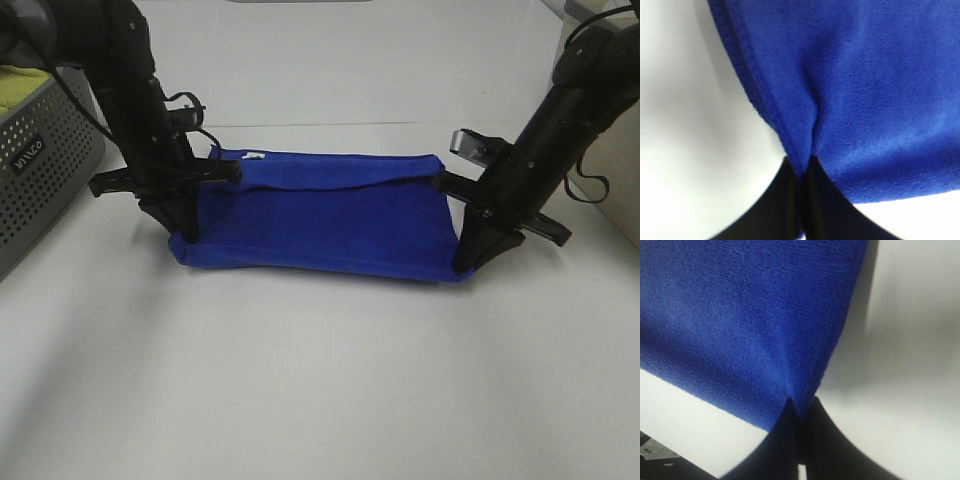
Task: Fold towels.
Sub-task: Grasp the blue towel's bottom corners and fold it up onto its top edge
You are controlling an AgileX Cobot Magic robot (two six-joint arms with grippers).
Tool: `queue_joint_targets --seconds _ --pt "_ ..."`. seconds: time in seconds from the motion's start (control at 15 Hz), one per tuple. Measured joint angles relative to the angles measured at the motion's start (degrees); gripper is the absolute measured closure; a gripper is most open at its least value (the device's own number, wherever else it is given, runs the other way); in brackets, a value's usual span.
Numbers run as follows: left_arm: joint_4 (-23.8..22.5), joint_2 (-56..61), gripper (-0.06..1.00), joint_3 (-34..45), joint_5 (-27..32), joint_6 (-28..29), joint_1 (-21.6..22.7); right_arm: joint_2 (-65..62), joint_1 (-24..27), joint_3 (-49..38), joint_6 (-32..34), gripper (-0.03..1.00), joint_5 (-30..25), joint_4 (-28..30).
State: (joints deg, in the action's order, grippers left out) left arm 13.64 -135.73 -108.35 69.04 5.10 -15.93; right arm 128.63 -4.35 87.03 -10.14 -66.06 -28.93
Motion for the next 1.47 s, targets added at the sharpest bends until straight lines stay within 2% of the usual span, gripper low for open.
queue_joint_targets --seconds 0.13,0.27,0.53,0.67,0.8,0.93,1.33,1.47 --pt "-1.32 1.95 0.93 5.44 0.00 1.43 -2.69 -5.33 0.00 -9.74 -1.38 0.95 3.90 0.23" --pt "-1.20 8.37 0.93 15.87 -1.32 2.06 -3.32 -9.34 0.00 -18.39 -2.69 0.95 7.68 0.06" --pt "1.26 16.96 0.93 34.95 -10.94 2.92 -3.44 -12.20 0.00 -26.76 -4.24 0.95 9.91 -1.03" --pt "2.29 18.62 0.93 40.34 -12.83 2.69 -3.44 -13.35 0.00 -28.71 -4.30 0.95 10.66 -1.26" --pt "2.64 20.05 0.93 40.16 -13.75 2.69 -3.44 -14.61 0.00 -28.71 -4.35 0.95 11.12 -1.38" --pt "2.92 20.23 0.93 36.15 -13.06 2.75 -3.44 -15.64 0.00 -25.90 -4.35 0.95 10.94 -0.92" --pt "4.24 16.44 0.93 21.77 -12.55 3.72 2.06 -10.54 0.00 -5.16 -4.35 0.95 8.54 -1.78" --pt "4.87 12.43 0.93 17.42 -14.04 2.69 2.29 -6.30 0.00 1.43 -4.35 0.95 7.91 -1.95"
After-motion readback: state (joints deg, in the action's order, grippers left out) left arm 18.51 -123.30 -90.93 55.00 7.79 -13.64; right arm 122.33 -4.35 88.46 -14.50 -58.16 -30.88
